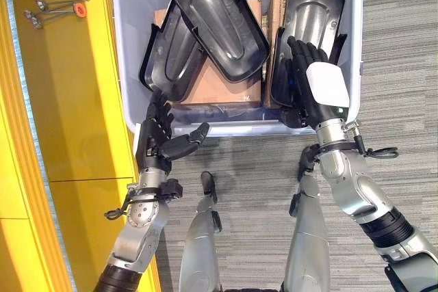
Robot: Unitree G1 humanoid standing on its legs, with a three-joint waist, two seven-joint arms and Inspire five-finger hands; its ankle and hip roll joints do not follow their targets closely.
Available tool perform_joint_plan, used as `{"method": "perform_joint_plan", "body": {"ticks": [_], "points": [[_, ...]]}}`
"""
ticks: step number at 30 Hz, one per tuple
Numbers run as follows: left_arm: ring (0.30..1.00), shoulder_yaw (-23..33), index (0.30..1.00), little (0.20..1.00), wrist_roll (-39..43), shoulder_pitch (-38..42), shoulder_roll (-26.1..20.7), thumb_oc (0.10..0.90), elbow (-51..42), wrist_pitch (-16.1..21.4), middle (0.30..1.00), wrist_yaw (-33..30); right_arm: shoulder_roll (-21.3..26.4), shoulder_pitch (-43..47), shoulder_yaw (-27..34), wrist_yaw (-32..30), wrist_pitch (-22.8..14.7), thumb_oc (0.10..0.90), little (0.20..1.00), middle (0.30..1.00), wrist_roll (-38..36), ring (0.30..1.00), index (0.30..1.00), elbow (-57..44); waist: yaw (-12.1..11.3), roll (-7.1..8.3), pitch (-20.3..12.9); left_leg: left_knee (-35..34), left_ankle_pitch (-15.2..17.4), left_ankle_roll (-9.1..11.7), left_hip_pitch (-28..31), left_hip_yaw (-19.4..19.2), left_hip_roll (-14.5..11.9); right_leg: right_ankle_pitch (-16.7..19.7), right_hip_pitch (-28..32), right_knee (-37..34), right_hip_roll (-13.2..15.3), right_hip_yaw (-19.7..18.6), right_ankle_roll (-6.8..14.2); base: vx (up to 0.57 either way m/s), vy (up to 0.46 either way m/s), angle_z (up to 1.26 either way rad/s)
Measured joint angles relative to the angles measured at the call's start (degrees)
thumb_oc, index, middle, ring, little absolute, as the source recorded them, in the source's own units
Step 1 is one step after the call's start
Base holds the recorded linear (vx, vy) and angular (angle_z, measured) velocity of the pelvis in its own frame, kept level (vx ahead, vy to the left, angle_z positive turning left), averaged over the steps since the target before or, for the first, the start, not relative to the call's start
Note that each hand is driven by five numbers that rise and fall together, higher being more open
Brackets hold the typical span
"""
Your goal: Move parts from the plastic box to the shelf.
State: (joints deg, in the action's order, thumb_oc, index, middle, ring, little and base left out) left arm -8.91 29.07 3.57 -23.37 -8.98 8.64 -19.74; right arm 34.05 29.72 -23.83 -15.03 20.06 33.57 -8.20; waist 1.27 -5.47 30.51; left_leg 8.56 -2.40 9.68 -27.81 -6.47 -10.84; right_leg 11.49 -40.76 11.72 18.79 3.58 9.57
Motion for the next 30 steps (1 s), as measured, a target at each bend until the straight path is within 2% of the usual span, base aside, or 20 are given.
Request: {"method": "perform_joint_plan", "body": {"ticks": [7, 9, 13, 14, 30], "points": [[1.000, 0.15, 1.000, 1.000, -0.06, 1.47, -0.08, 0.900, -0.13, 0.77, 1.000, -0.09, -0.02, 0.79, -0.04, -0.53, 0.74, 0.900, 1.000, 1.000, 0.01, 1.000, 1.000, 0.16, -0.19, -0.06, -0.03, 2.50, 0.42, -0.52, -4.29, 0.54, 0.02, 0.06, -3.60, 1.51, 0.09, -0.28, -0.28, -0.03, 0.021, 0.02], [1.000, 0.20, 1.000, 1.000, -0.11, 2.11, -0.08, 0.900, -0.28, 2.17, 1.000, -0.25, -0.01, 2.12, 0.03, -0.59, 0.79, 0.900, 1.000, 1.000, 0.03, 1.000, 1.000, 0.13, -0.29, -0.17, -0.04, 4.44, 0.98, -0.72, -6.74, 0.52, 0.05, 0.03, -5.86, 2.41, 0.11, -0.98, -0.36, -0.06, 0.037, -0.01], [1.000, 0.18, 1.000, 1.000, -0.17, 2.33, -0.08, 0.900, -0.79, 4.12, 1.000, -1.18, 0.08, 3.22, 0.22, -1.57, 0.66, 0.900, 1.000, 1.000, 0.16, 1.000, 1.000, -0.35, -0.11, -0.44, -0.13, 10.80, 3.48, -1.53, -11.74, 0.97, -0.04, -1.13, -9.86, 6.05, 0.32, -1.93, -0.95, -0.02, 0.041, 0.00], [1.000, 0.24, 1.000, 1.000, -0.23, 2.31, -0.09, 0.900, -1.05, 4.65, 1.000, -1.22, 0.09, 3.41, 0.40, -1.96, 0.53, 0.900, 1.000, 1.000, 0.28, 1.000, 1.000, -0.58, -0.08, -0.52, -0.13, 12.17, 4.31, -1.92, -12.85, 1.22, -0.06, -1.84, -10.63, 6.78, 0.36, -2.12, -0.56, 0.02, 0.033, 0.03], [1.000, 0.81, 1.000, 1.000, -2.48, 2.26, -0.42, 0.900, -3.99, 5.71, 1.000, -1.31, 0.32, 4.10, 1.59, -4.97, 0.68, 0.900, 1.000, 1.000, 1.60, 1.000, 1.000, -2.72, -0.03, -0.94, -0.28, 20.82, 7.78, -2.25, -20.13, 2.42, -0.13, -2.92, -15.93, 11.16, 0.52, -3.82, -0.18, 0.00, 0.000, 0.00]]}}
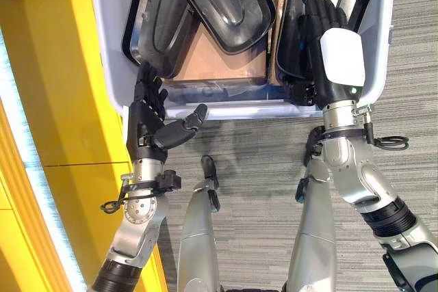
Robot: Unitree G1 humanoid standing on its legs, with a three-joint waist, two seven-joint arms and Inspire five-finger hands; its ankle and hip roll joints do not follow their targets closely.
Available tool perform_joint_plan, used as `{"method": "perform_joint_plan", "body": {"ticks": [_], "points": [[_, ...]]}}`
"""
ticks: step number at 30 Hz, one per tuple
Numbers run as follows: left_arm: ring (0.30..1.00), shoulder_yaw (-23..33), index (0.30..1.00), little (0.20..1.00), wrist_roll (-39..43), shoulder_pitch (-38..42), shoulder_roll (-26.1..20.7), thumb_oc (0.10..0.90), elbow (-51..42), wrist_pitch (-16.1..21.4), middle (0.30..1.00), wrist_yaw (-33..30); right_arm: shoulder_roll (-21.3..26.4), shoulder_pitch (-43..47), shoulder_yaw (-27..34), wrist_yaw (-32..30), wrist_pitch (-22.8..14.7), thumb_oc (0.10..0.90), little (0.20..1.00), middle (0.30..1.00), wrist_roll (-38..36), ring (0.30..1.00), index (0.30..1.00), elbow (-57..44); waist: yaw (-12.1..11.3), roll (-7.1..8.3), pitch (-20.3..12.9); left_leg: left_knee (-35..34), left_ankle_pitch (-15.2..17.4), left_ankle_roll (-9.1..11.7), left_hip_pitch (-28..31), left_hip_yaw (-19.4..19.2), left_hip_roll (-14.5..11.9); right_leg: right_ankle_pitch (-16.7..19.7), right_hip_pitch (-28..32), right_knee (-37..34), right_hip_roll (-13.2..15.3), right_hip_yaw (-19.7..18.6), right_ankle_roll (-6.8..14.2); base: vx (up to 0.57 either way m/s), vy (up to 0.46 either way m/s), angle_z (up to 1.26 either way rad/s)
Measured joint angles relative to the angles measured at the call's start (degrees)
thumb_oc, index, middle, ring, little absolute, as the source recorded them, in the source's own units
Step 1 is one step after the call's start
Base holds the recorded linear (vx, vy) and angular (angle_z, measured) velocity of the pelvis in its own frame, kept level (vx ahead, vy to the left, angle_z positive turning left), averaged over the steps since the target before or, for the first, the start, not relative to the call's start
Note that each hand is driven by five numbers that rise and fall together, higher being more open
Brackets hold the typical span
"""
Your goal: Move parts from the plastic box to the shelf.
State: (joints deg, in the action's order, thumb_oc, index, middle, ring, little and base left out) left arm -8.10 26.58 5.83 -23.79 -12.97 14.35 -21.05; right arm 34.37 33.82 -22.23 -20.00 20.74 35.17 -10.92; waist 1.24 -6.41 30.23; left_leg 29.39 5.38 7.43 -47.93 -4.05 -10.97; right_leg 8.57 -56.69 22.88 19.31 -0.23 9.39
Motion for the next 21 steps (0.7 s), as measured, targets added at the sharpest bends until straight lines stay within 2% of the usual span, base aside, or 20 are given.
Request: {"method": "perform_joint_plan", "body": {"ticks": [2, 3, 7, 10, 21], "points": [[1.000, 0.00, 1.000, 1.000, 0.01, -0.01, 0.00, 0.900, -0.04, 0.36, 1.000, -0.05, 0.03, 0.05, -0.01, 0.05, 0.02, 0.525, 0.476, 0.476, 0.76, 0.476, 0.476, -0.18, 0.01, -0.06, -0.04, 0.96, 0.51, -0.15, -0.79, -0.03, 0.00, -0.09, -0.73, 0.67, -0.01, -0.43, 0.12, 0.00, 0.000, 0.00], [1.000, 0.03, 1.000, 1.000, 0.01, 0.00, 0.00, 0.900, -0.04, 0.73, 1.000, -0.08, 0.08, 0.13, 0.01, 0.05, 0.09, 0.400, 0.300, 0.300, 0.88, 0.300, 0.300, -0.26, 0.04, -0.07, -0.05, 1.68, 0.77, -0.10, -1.34, 0.05, 0.00, -0.20, -1.23, 1.14, -0.01, -0.63, 0.24, 0.00, 0.000, 0.00], [1.000, 0.44, 1.000, 1.000, 0.00, 0.07, -0.08, 0.900, -0.37, 1.73, 1.000, 0.08, 0.18, 0.92, 0.02, 0.64, 0.30, 0.400, 0.300, 0.300, 1.21, 0.300, 0.300, -0.69, 0.13, -0.11, -0.07, 4.02, 1.54, -0.12, -3.70, 0.63, -0.04, -0.29, -2.98, 2.40, -0.01, -0.88, 0.29, 0.00, 0.000, 0.00], [1.000, 0.62, 1.000, 1.000, 0.00, 0.71, -0.13, 0.900, -1.02, 2.42, 1.000, 0.23, 0.46, 1.50, -0.10, -0.72, 0.67, 0.400, 0.300, 0.300, 5.37, 0.300, 0.300, -0.45, 0.07, -0.20, -0.15, 5.52, 1.85, -0.09, -5.51, 1.22, -0.04, -0.31, -4.26, 3.25, -0.02, -0.91, 0.28, -0.01, -0.001, 0.02], [1.000, 0.56, 1.000, 1.000, -0.02, 0.98, -0.38, 0.900, -1.01, 4.07, 1.000, 0.34, 1.88, 2.90, -0.72, -3.81, 0.61, 0.400, 0.300, 0.300, 5.34, 0.300, 0.300, 0.56, 0.04, -0.84, -0.55, 8.09, 2.60, -0.15, -8.18, 1.44, 0.03, -0.31, -6.26, 4.29, -0.18, -1.93, 0.28, 0.00, 0.000, 0.00]]}}
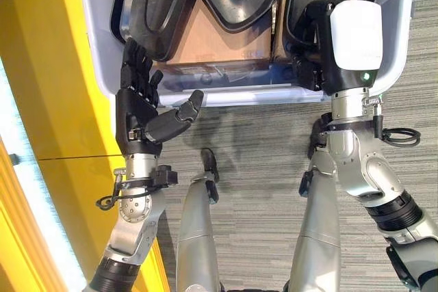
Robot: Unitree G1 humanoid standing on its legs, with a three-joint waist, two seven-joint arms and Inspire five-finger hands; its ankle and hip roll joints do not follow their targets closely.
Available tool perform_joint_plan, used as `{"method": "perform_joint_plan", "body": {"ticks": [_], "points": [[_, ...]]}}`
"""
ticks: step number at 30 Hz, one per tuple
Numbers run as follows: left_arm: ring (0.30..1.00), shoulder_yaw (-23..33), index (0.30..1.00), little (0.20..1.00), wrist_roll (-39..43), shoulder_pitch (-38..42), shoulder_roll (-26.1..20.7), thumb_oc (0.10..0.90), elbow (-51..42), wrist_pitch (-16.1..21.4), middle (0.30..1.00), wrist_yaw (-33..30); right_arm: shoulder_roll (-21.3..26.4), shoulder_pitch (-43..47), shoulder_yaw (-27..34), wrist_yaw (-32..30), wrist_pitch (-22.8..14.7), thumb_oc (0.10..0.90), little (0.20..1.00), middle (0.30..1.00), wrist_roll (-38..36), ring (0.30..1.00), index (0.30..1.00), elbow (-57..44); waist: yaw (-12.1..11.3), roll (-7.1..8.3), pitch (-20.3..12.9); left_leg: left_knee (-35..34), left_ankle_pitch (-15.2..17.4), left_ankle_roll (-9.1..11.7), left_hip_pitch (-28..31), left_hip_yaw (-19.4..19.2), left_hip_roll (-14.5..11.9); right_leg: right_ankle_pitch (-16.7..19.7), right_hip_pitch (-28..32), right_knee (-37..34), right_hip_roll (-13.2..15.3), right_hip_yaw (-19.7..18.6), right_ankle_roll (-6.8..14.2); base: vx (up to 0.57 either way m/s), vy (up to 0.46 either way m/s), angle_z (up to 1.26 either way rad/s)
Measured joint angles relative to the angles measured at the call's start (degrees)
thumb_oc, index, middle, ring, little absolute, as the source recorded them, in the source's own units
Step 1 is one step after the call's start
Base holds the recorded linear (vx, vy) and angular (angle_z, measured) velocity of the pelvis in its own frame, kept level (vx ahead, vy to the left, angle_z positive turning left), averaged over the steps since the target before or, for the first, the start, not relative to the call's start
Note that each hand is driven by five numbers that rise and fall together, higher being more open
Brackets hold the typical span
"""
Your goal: Move parts from the plastic box to the shelf.
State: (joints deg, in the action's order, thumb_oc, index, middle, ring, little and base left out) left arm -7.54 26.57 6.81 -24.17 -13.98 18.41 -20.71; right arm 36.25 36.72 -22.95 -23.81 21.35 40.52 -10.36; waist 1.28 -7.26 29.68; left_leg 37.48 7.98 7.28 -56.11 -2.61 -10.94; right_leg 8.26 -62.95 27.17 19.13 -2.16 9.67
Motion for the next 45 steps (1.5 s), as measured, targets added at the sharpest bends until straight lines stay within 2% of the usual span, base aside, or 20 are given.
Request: {"method": "perform_joint_plan", "body": {"ticks": [4, 10, 16, 20, 22, 26, 28, 30, 31, 32, 33, 34, 35, 36, 37, 38, 39, 41, 42, 45], "points": [[1.000, -0.04, 1.000, 1.000, 0.00, -0.07, -0.04, 0.900, 0.43, 0.43, 1.000, 0.12, 0.26, 0.08, 0.15, -0.02, -0.20, 0.400, 0.300, 0.300, 0.33, 0.300, 0.300, -0.24, 0.01, -1.20, -0.91, 0.76, 0.17, -0.09, -1.58, 0.13, 0.03, 0.00, -1.30, 0.30, 0.00, -0.12, 0.00, 0.00, 0.000, 0.00], [1.000, -0.04, 1.000, 1.000, 0.04, -0.27, -0.82, 0.900, 0.78, 0.84, 1.000, 0.13, 0.23, 0.81, -0.54, 0.04, -0.30, 0.400, 0.300, 0.300, 1.46, 0.300, 0.300, -0.09, -0.03, -1.71, -1.24, 1.00, 0.25, -0.10, -1.83, -0.19, 0.06, -0.01, -2.17, 0.98, -0.02, -0.70, 0.01, 0.00, 0.000, 0.00], [1.000, -0.02, 1.000, 1.000, 0.26, -1.59, -1.71, 0.900, 2.00, 0.02, 1.000, 1.31, 0.51, 0.80, -0.85, 0.41, -2.38, 0.400, 0.300, 0.300, -1.43, 0.300, 0.300, 1.06, -0.12, -2.61, -1.64, -0.53, 0.19, -0.04, 0.86, -0.52, 0.05, -0.29, -0.04, 0.56, 0.00, -0.42, 0.16, 0.00, -0.006, 0.00], [1.000, -0.08, 1.000, 1.000, 3.11, -5.54, -1.31, 0.900, 2.73, -1.75, 1.000, 1.85, 0.98, -2.62, -0.73, 3.57, -2.51, 0.400, 0.300, 0.300, -7.24, 0.300, 0.300, 1.10, -0.26, -2.66, -1.62, -4.95, -1.10, 1.58, 8.73, -1.33, -0.01, -1.06, 6.12, -0.50, 0.04, 0.16, -0.07, 0.00, -0.069, 0.00], [1.000, 0.12, 1.000, 1.000, 6.05, -7.58, -0.56, 0.900, 2.82, -2.29, 1.000, 2.85, 0.47, -5.99, -0.95, 4.43, -2.48, 0.400, 0.300, 0.300, -9.74, 0.300, 0.300, 1.03, -0.23, -2.65, -1.62, -8.23, -1.68, 1.88, 14.21, -1.24, -0.16, -2.02, 10.80, -1.02, 0.04, 1.20, -0.20, -0.02, -0.057, 0.07], [1.000, 0.13, 1.000, 1.000, 6.44, -8.62, 0.65, 0.900, 2.11, -2.26, 1.000, 4.34, 0.50, -10.32, -1.35, 6.10, -2.75, 0.400, 0.300, 0.300, -13.48, 0.300, 0.300, 0.98, 0.10, -2.52, -1.52, -14.38, -3.53, 2.20, 24.00, -1.74, -0.33, -3.04, 18.84, -2.15, 0.00, 2.92, -0.24, -0.04, -0.041, 0.05], [1.000, 0.12, 1.000, 1.000, 6.43, -7.74, 0.66, 0.900, 2.01, -2.07, 1.000, 5.53, 0.34, -15.15, -1.70, 6.66, -3.07, 0.400, 0.300, 0.300, -14.85, 0.300, 0.300, 0.99, 0.05, -2.32, -1.47, -18.07, -4.27, 2.31, 31.27, -1.74, -0.69, -4.17, 25.11, -2.56, -0.12, 4.22, -0.34, 0.11, -0.054, 0.08], [1.000, 0.76, 1.000, 1.000, 6.48, -7.06, 0.61, 0.900, 1.57, -2.02, 1.000, 5.63, 0.51, -16.98, -1.70, 6.89, -3.92, 0.400, 0.300, 0.300, -15.06, 0.300, 0.300, 1.09, 0.96, -1.83, -1.30, -19.51, -4.42, 2.48, 35.34, -1.88, -0.94, -4.96, 28.90, -2.92, -0.38, 4.51, -0.13, 0.21, -0.124, 0.06], [1.000, 1.35, 1.000, 1.000, 6.85, -6.28, 0.67, 0.900, 1.61, -2.95, 1.000, 6.51, 2.58, -20.49, -1.09, 7.11, -4.88, 0.400, 0.300, 0.300, -16.25, 0.300, 0.300, 0.99, 1.60, -0.52, -1.13, -22.68, -5.19, 2.19, 43.87, -1.84, -1.50, -6.63, 37.33, -3.80, -0.62, 6.04, 0.07, 0.25, -0.158, 0.13], [1.000, 1.63, 1.000, 1.000, 6.83, -6.50, 0.52, 0.900, 1.18, -2.95, 1.000, 6.78, 2.89, -21.24, -0.75, 7.10, -5.10, 0.400, 0.300, 0.300, -16.24, 0.300, 0.300, 0.98, 1.63, 0.17, -1.53, -23.57, -5.26, 1.83, 45.51, -2.04, -1.78, -7.23, 38.96, -4.29, -0.86, 6.34, 0.43, 0.26, -0.134, 0.09], [1.000, 2.72, 1.000, 1.000, 6.81, -7.01, 0.36, 0.900, -0.05, -3.01, 1.000, 7.46, 2.96, -21.63, -0.50, 7.09, -5.17, 0.400, 0.300, 0.300, -16.30, 0.300, 0.300, 0.91, 1.70, 1.49, -3.16, -24.81, -4.34, 0.44, 46.55, -2.33, -2.23, -7.79, 39.67, -4.60, -1.07, 6.80, 0.06, 0.29, -0.142, 0.06], [1.000, 4.15, 1.000, 1.000, 6.81, -6.85, 0.36, 0.900, -1.09, -4.79, 1.000, 8.59, 4.57, -22.79, 0.81, 7.26, -5.20, 0.400, 0.300, 0.300, -17.32, 0.300, 0.300, -0.17, 1.61, 2.43, -4.08, -28.08, -4.94, -0.66, 49.93, -2.80, -3.75, -7.61, 43.60, -7.19, -2.95, 7.49, 0.07, 0.40, -0.138, 0.07], [1.000, 4.76, 1.000, 1.000, 6.80, -7.61, 0.15, 0.900, -1.20, -4.82, 1.000, 8.98, 4.61, -23.52, 1.52, 7.26, -5.46, 0.400, 0.300, 0.300, -17.54, 0.300, 0.300, -0.60, 1.42, 3.42, -5.90, -28.99, -5.61, -1.89, 50.30, -2.83, -3.98, -7.40, 43.91, -8.08, -3.41, 7.48, -0.22, 0.38, -0.130, 0.05], [1.000, 5.41, 1.000, 1.000, 6.87, -8.42, 0.30, 0.900, -1.39, -5.21, 1.000, 8.92, 4.40, -23.46, 2.00, 7.29, -5.64, 0.400, 0.300, 0.300, -17.65, 0.300, 0.300, -0.79, 1.44, 4.23, -7.71, -29.62, -5.41, -1.85, 50.83, -3.12, -4.20, -7.42, 43.83, -8.20, -3.51, 7.71, -0.25, 0.38, -0.128, -0.03], [1.000, 5.78, 1.000, 1.000, 6.93, -8.42, 0.56, 0.900, -1.61, -6.10, 1.000, 8.91, 4.51, -23.44, 2.39, 7.39, -5.64, 0.400, 0.300, 0.300, -17.97, 0.300, 0.300, -1.08, 1.46, 4.30, -7.73, -30.25, -5.39, -1.33, 51.64, -3.47, -4.38, -7.35, 44.69, -8.27, -3.63, 7.96, -0.30, 0.24, -0.093, 0.04], [1.000, 5.91, 1.000, 1.000, 6.93, -8.59, 0.87, 0.900, -1.69, -8.64, 1.000, 9.84, 4.68, -24.16, 3.90, 8.36, -5.73, 0.400, 0.300, 0.300, -18.81, 0.300, 0.300, -1.96, 1.50, 4.33, -7.78, -32.16, -6.80, -0.73, 54.99, -3.56, -4.98, -7.38, 48.20, -9.46, -4.22, 8.58, -0.34, 0.22, -0.086, 0.08], [1.000, 5.88, 1.000, 1.000, 6.91, -9.48, 0.69, 0.900, -1.73, -9.11, 1.000, 10.40, 4.60, -24.90, 4.44, 8.36, -5.88, 0.400, 0.300, 0.300, -18.78, 0.300, 0.300, -2.32, 1.34, 4.68, -8.99, -32.56, -6.78, -0.76, 56.06, -3.72, -5.21, -7.52, 49.32, -10.09, -4.39, 8.92, -0.46, 0.15, -0.063, 0.09], [1.000, 5.95, 1.000, 1.000, 6.83, -11.70, 0.66, 0.900, -1.70, -10.08, 1.000, 11.39, 4.50, -26.53, 5.00, 8.35, -6.70, 0.400, 0.300, 0.300, -18.77, 0.300, 0.300, -2.95, 1.28, 5.66, -13.42, -33.36, -6.75, -0.80, 56.40, -4.40, -5.39, -7.43, 49.99, -11.22, -4.59, 9.24, -0.63, 0.12, -0.056, 0.00], [1.000, 5.95, 1.000, 1.000, 6.81, -11.80, 0.57, 0.900, -1.70, -10.48, 1.000, 11.56, 4.45, -26.63, 5.24, 8.24, -7.27, 0.400, 0.300, 0.300, -18.73, 0.300, 0.300, -2.95, 1.20, 6.31, -14.03, -33.32, -7.61, 0.31, 57.17, -4.70, -5.40, -6.13, 51.37, -12.95, -4.70, 9.49, -0.22, 0.12, -0.055, 0.01], [1.000, 5.90, 1.000, 1.000, 6.77, -11.84, 0.63, 0.900, -0.85, -12.10, 1.000, 12.22, 2.40, -26.80, 5.23, 8.24, -7.34, 0.400, 0.300, 0.300, -18.73, 0.300, 0.300, -2.90, 0.20, 6.83, -14.35, -34.01, -7.84, 0.68, 59.21, -5.78, -5.34, -3.29, 56.12, -19.28, -4.99, 10.21, 0.32, 0.14, -0.021, 0.00]]}}
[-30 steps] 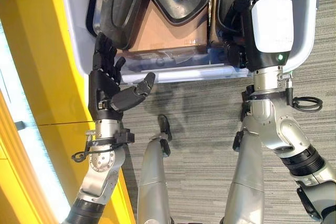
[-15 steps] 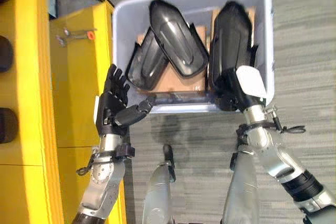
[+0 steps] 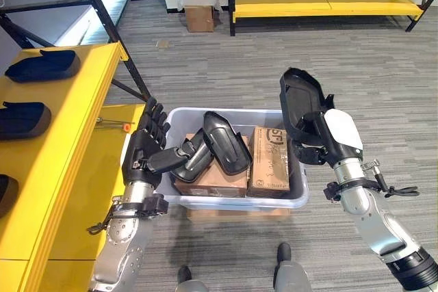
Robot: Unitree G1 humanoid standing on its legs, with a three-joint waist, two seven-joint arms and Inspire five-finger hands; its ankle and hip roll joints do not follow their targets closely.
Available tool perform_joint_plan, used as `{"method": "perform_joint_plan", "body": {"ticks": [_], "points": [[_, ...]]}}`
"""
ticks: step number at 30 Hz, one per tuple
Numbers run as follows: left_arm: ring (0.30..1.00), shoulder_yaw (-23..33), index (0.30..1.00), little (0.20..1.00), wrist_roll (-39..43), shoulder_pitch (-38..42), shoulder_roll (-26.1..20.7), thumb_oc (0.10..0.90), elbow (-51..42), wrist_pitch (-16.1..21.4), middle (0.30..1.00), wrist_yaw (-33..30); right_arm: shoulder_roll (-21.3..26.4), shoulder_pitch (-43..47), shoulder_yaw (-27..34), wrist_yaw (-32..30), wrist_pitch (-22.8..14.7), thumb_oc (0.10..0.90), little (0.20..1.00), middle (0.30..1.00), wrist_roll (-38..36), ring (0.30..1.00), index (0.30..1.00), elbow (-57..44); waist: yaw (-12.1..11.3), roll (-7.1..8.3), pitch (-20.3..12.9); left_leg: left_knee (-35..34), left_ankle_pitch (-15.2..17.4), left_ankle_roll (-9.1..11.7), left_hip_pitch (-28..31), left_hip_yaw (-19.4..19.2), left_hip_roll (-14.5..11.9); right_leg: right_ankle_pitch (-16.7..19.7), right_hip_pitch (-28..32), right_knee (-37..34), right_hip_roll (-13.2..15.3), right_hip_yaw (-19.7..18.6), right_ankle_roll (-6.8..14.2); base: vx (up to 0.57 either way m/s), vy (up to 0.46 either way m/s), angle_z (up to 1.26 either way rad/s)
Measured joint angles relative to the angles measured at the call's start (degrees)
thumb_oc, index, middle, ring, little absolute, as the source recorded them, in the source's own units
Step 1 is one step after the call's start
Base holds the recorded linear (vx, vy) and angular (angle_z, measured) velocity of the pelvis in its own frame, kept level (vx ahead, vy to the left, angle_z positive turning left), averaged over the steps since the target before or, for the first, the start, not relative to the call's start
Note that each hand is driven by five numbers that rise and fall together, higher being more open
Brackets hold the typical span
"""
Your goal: Move parts from the plastic box to the shelf.
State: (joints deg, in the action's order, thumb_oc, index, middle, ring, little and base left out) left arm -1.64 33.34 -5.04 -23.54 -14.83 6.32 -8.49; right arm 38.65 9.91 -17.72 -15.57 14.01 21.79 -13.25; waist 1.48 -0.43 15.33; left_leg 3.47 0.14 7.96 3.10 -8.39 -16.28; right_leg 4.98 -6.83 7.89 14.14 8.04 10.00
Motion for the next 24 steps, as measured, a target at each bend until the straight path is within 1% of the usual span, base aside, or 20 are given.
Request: {"method": "perform_joint_plan", "body": {"ticks": [2, 3, 4, 7, 9, 12, 15, 17, 18, 19, 21, 22, 24], "points": [[1.000, -0.28, 1.000, 1.000, -0.26, -0.08, 0.34, 0.900, 0.74, -0.05, 1.000, 0.09, -0.22, -0.30, -0.03, -0.02, -0.70, 0.400, 0.300, 0.300, -0.06, 0.300, 0.300, 0.87, -0.13, 0.03, -0.12, -2.12, -0.42, 0.39, 2.15, -0.02, -0.03, 0.72, 2.48, -2.13, -0.27, 0.59, 0.08, 0.08, 0.028, 0.08], [1.000, -0.27, 1.000, 1.000, -0.42, -0.21, 0.18, 0.900, 1.25, -0.06, 1.000, 0.10, -0.24, -0.45, -0.03, -0.08, -1.39, 0.400, 0.300, 0.300, -0.06, 0.300, 0.300, 1.64, -0.25, 0.28, -0.58, -2.78, -0.50, 0.49, 3.10, -0.28, -0.04, 1.04, 3.47, -3.11, -0.32, 0.65, 0.13, 0.02, 0.049, -0.04], [1.000, -0.01, 1.000, 1.000, -0.46, -0.56, -0.02, 0.900, 1.35, -0.05, 1.000, 0.01, -0.53, -0.97, -0.03, -0.70, -2.66, 0.400, 0.300, 0.300, -0.06, 0.300, 0.300, 2.05, -0.34, 0.85, -2.09, -3.49, -0.46, 0.42, 2.92, -0.70, 0.08, 1.73, 3.56, -4.41, -0.32, 0.57, 0.20, 0.01, 0.046, -0.08], [1.000, 0.17, 1.000, 1.000, -0.51, -0.55, 0.00, 0.900, 1.36, -0.04, 1.000, 0.03, -0.82, -0.95, -0.03, -1.06, -5.65, 0.400, 0.300, 0.300, -0.06, 0.300, 0.300, 1.94, -0.40, 1.18, -2.32, -3.81, -1.04, 1.29, 2.97, -0.76, 0.18, 3.04, 4.26, -6.21, -0.37, 0.65, 0.29, 0.00, 0.037, -0.02], [1.000, 0.17, 1.000, 1.000, -0.51, -0.55, 0.06, 0.900, 1.36, -0.04, 1.000, 0.03, -0.83, -0.93, -0.03, -1.07, -6.98, 0.400, 0.300, 0.300, -0.07, 0.300, 0.300, 1.89, -0.53, 1.16, -2.33, -3.87, -1.30, 1.34, 2.96, -0.71, 0.18, 3.51, 4.66, -7.03, -0.44, 0.80, 0.25, -0.01, 0.040, 0.01], [1.000, 0.17, 1.000, 1.000, -0.53, -0.55, 0.12, 0.900, 1.38, -0.04, 1.000, 0.03, -0.95, -0.85, -0.03, -1.07, -7.61, 0.400, 0.300, 0.300, -0.58, 0.300, 0.300, 1.89, -0.79, 1.13, -2.35, -3.88, -1.41, 1.30, 3.00, -0.48, 0.17, 4.12, 5.47, -8.11, -0.48, 1.13, 0.15, 0.00, 0.061, 0.03], [1.000, 0.26, 1.000, 1.000, -0.57, -0.61, 0.12, 0.900, 1.38, -0.04, 1.000, 0.20, -1.54, -0.80, -0.09, -0.82, -8.33, 0.400, 0.300, 0.300, -2.56, 0.300, 0.300, 1.85, -2.16, 1.09, -2.37, -3.98, -1.47, 1.31, 2.89, -0.30, 0.19, 4.75, 5.90, -8.95, -0.42, 1.46, -0.05, -0.03, 0.109, 0.04], [1.000, 0.32, 1.000, 1.000, -0.62, -0.77, 0.15, 0.900, 1.37, -0.04, 1.000, 0.36, -1.82, -0.80, -0.09, -0.17, -8.64, 0.400, 0.300, 0.300, -2.82, 0.300, 0.300, 1.78, -2.36, 0.93, -2.47, -4.67, -1.93, 1.90, 3.03, 0.51, 0.25, 5.09, 6.86, -9.92, -0.39, 2.37, -0.08, -0.03, 0.131, 0.18], [1.000, 0.59, 1.000, 1.000, -0.79, -0.79, 0.14, 0.900, 1.37, -0.04, 1.000, 0.52, -2.04, -0.80, -0.09, 0.22, -8.79, 0.400, 0.300, 0.300, -2.83, 0.300, 0.300, 1.57, -2.85, 0.95, -2.51, -4.93, -2.13, 1.96, 3.02, 0.57, 0.27, 5.17, 6.92, -10.18, -0.36, 2.40, -0.19, -0.03, 0.134, 0.11], [1.000, 1.11, 1.000, 1.000, -1.66, -0.95, 0.13, 0.900, 1.38, -0.09, 1.000, 1.06, -2.28, -0.81, -0.09, 0.69, -8.78, 0.400, 0.300, 0.300, -2.85, 0.300, 0.300, 1.13, -3.42, 0.96, -2.51, -4.98, -2.15, 1.99, 2.97, 0.56, 0.33, 5.49, 7.14, -10.70, -0.33, 2.58, -0.28, -0.04, 0.126, 0.06], [1.000, 2.81, 1.000, 1.000, -4.22, -2.12, -0.03, 0.900, 1.37, -0.11, 1.000, 2.83, -2.38, -0.80, -0.09, 1.67, -9.08, 0.400, 0.300, 0.300, -3.07, 0.300, 0.300, -1.01, -3.47, 0.80, -2.63, -5.85, -2.51, 2.20, 3.01, 0.75, 0.65, 6.28, 7.67, -12.04, -0.17, 3.02, -0.19, -0.04, 0.139, 0.08], [1.000, 3.82, 1.000, 1.000, -4.52, -2.94, -0.51, 0.900, 1.46, -0.17, 1.000, 3.77, -2.42, -0.78, -0.16, 1.95, -9.15, 0.400, 0.300, 0.300, -4.81, 0.300, 0.300, -2.45, -4.06, 0.87, -2.69, -6.38, -2.82, 2.48, 3.12, 0.94, 0.91, 6.75, 8.12, -12.77, 0.09, 3.48, 0.10, -0.02, 0.131, 0.12], [1.000, 4.52, 1.000, 1.000, -4.43, -3.23, -0.55, 0.900, 1.83, -0.20, 1.000, 4.59, -2.70, -0.79, -0.16, 1.96, -9.87, 0.400, 0.300, 0.300, -5.32, 0.300, 0.300, -2.60, -5.26, 1.04, -3.05, -6.90, -3.12, 2.51, 2.98, 1.51, 1.50, 6.80, 8.35, -12.77, 0.63, 3.46, 0.40, -0.01, 0.054, 0.16]]}}
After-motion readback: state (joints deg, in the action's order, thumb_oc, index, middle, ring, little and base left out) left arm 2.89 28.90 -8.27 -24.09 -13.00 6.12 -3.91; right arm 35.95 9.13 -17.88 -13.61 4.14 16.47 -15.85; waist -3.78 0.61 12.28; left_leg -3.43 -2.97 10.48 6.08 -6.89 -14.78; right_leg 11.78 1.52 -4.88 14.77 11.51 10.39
